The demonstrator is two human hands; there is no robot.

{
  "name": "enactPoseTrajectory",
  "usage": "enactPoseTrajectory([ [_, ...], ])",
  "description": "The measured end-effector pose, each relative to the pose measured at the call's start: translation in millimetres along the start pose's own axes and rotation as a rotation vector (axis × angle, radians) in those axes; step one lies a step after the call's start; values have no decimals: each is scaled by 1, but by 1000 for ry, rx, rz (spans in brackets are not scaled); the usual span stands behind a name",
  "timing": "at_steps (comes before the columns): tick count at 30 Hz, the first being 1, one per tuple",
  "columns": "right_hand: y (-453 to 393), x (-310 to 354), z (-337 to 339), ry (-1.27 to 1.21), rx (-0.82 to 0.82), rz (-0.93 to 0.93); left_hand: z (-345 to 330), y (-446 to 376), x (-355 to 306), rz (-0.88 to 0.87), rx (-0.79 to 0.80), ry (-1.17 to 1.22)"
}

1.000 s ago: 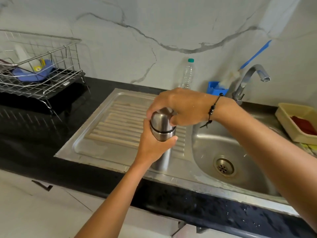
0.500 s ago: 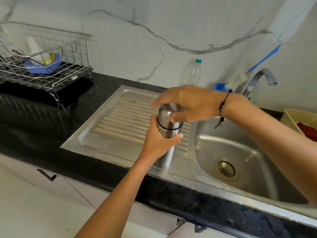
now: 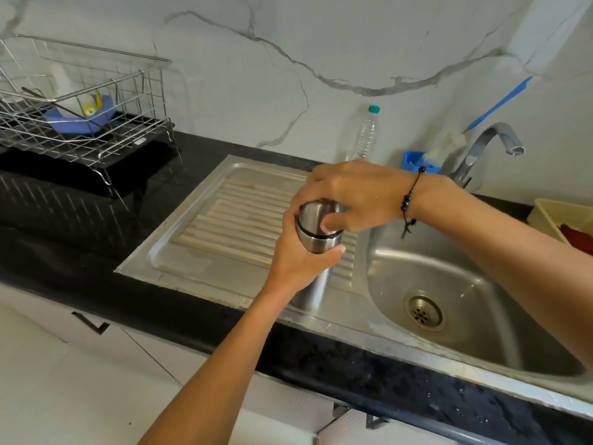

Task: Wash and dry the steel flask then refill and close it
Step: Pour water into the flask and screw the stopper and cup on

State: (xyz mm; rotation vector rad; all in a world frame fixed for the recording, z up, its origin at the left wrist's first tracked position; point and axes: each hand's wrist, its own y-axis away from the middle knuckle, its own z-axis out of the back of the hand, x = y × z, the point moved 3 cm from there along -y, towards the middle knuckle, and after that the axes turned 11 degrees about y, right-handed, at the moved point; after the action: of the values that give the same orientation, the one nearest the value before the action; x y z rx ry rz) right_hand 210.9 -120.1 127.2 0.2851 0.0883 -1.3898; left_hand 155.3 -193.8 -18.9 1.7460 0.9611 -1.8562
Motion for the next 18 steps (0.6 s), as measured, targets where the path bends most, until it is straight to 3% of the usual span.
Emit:
enactPoseTrajectory([
  [3,-6,4,-5,229,-108,-111,1,0,0,18,-14,-10],
  [6,-13,18,-13,411,-333,-210,0,0,2,-11,-28,-35],
  [9,-17,19,-17,413,-231,-333,1,-1,2,10,-11,-24],
  [11,-16,9,-11,323,-210,-211,2,-2,2,15,21,-27],
  [15,-15,-3,-5,310,-234,261,4,-3,-3,15,49,-27],
  [18,-19,-3,-19,256,-351,245,2,-1,-5,16,42,-50],
])
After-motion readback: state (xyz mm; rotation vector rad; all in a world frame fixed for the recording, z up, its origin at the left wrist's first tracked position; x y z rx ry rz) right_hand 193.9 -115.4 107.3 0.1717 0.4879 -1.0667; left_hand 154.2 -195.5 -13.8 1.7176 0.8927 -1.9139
